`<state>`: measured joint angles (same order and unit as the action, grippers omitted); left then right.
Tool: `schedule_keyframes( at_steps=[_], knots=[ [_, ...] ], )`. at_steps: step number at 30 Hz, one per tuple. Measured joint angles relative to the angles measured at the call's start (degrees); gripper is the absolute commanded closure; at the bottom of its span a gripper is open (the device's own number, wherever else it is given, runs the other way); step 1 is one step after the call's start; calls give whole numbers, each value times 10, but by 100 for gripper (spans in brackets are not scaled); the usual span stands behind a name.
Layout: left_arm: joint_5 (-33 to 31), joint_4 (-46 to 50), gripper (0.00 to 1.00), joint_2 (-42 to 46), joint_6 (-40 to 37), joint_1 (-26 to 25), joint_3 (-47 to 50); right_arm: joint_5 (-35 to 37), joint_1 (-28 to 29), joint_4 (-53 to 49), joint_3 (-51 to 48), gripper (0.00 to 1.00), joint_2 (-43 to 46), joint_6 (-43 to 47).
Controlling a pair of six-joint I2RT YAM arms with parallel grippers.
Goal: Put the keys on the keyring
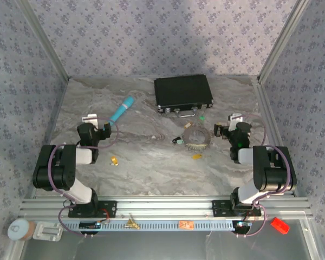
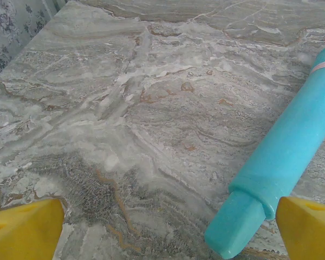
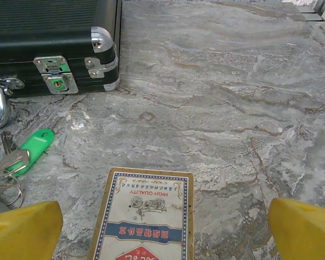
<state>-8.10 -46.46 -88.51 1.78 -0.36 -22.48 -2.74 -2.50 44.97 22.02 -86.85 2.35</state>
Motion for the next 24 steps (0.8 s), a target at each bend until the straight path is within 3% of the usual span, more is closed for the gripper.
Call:
schedule_keyframes(
  at_steps=[24],
  knots=[
    [14,0,0,0,0,5,0,4,0,0,0,2,0,0]
  ],
)
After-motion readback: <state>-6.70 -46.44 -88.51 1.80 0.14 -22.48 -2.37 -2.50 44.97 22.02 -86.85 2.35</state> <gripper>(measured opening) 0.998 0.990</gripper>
